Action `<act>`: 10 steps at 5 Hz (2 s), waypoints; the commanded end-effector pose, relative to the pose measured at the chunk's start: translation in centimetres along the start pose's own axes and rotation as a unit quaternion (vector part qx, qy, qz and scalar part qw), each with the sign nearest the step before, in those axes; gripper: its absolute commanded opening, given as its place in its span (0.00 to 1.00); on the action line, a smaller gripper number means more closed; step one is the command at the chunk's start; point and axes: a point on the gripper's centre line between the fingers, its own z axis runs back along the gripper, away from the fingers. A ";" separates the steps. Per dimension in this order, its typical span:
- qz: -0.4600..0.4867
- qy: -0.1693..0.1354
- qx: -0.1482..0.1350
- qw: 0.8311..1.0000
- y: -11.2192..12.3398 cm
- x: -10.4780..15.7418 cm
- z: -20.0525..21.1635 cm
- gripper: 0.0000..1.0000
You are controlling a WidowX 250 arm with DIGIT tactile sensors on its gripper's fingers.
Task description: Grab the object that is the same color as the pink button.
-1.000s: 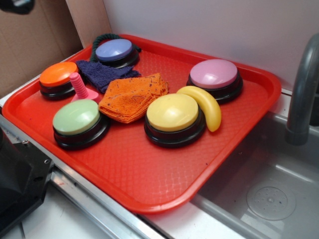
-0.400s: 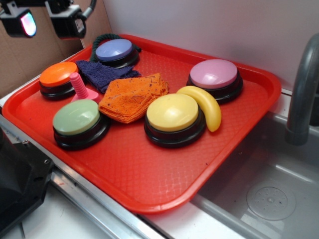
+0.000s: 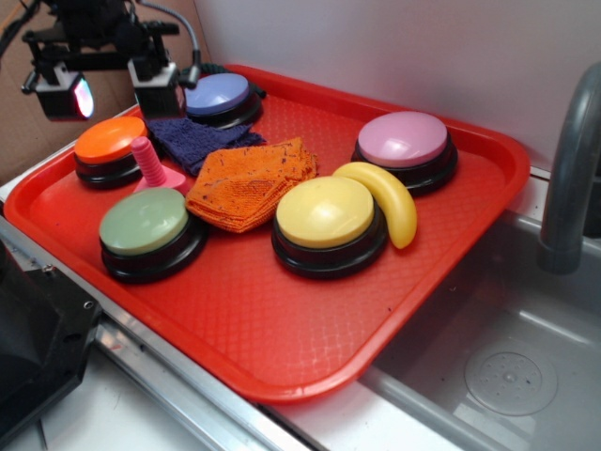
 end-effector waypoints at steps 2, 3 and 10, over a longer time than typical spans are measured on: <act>0.078 -0.045 -0.022 0.996 0.7 2.1 -3.4 1.00; 0.077 -0.042 -0.023 0.996 0.5 2.5 -4.2 1.00; -0.184 -0.073 -0.042 0.979 -3.9 0.5 5.2 0.00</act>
